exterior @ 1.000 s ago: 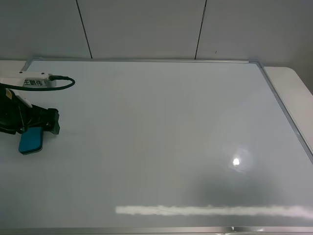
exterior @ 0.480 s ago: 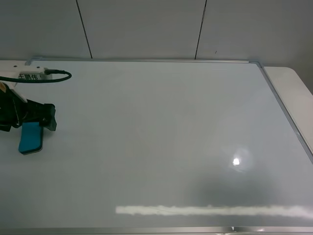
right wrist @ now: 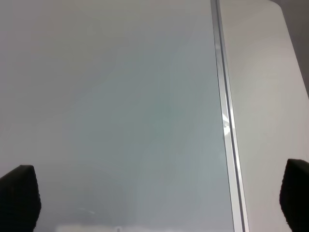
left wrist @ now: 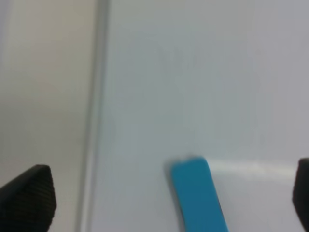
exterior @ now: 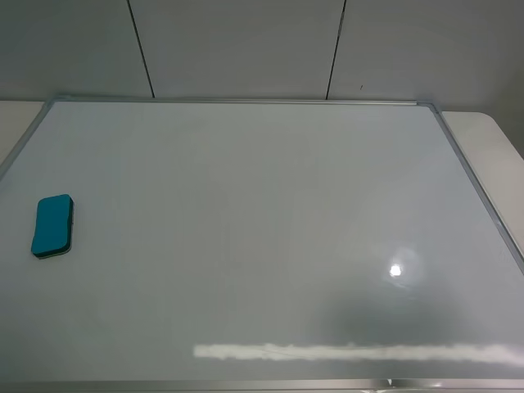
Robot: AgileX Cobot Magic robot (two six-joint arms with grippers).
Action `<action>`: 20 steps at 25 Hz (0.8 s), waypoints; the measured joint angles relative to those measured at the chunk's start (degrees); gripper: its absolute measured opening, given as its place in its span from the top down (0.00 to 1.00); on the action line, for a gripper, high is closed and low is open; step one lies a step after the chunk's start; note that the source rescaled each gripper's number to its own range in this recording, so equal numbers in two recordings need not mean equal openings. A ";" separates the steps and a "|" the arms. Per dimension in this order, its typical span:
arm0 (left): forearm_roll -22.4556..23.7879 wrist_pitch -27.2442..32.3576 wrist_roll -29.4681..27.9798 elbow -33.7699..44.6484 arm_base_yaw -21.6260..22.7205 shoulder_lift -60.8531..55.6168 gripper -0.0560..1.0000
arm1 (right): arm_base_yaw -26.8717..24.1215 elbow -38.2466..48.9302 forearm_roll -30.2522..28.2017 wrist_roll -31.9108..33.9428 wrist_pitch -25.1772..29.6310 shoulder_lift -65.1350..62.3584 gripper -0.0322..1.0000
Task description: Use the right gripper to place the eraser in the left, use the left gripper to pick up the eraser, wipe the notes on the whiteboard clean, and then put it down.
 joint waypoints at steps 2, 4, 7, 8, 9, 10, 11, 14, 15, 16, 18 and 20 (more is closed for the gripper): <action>1.05 1.07 0.00 -1.83 0.00 -5.40 0.00 | 0.00 0.00 0.00 0.00 0.00 0.00 0.00; 0.82 3.01 0.00 -3.51 0.00 -10.50 0.00 | 0.00 0.00 0.00 0.00 0.00 0.00 0.00; -2.18 8.77 0.06 -4.75 0.00 -18.89 0.00 | 0.00 0.00 0.00 0.00 0.00 0.00 0.00; -3.27 11.35 0.24 -4.76 0.00 -21.94 0.00 | 0.00 0.00 0.00 0.00 0.00 0.00 0.00; -4.15 14.01 0.66 -4.89 0.00 -24.81 0.00 | 0.00 0.00 0.00 0.00 0.00 0.00 0.00; -4.66 16.27 1.69 -4.89 0.00 -27.07 0.00 | 0.00 0.00 0.00 0.00 0.00 0.00 0.00; -5.28 17.90 2.73 -4.89 0.00 -30.04 0.00 | 0.00 0.00 0.00 0.00 0.00 0.00 0.00; -7.06 20.71 6.97 -4.96 0.00 -36.48 0.00 | 0.00 0.00 0.00 0.00 0.00 0.00 0.00; -7.77 21.08 7.70 -4.96 0.00 -38.67 0.00 | 0.00 0.00 0.00 0.00 0.00 0.00 0.00; -8.42 21.09 8.16 -4.67 0.00 -40.68 0.00 | 0.00 0.00 0.00 0.00 0.00 0.00 0.00; -9.50 21.09 8.74 -2.98 0.53 -44.05 0.00 | 0.00 0.00 0.00 0.00 0.00 0.00 0.00; -9.98 21.03 8.97 0.51 2.14 -47.24 0.00 | 0.00 0.00 0.00 0.00 0.00 0.00 0.00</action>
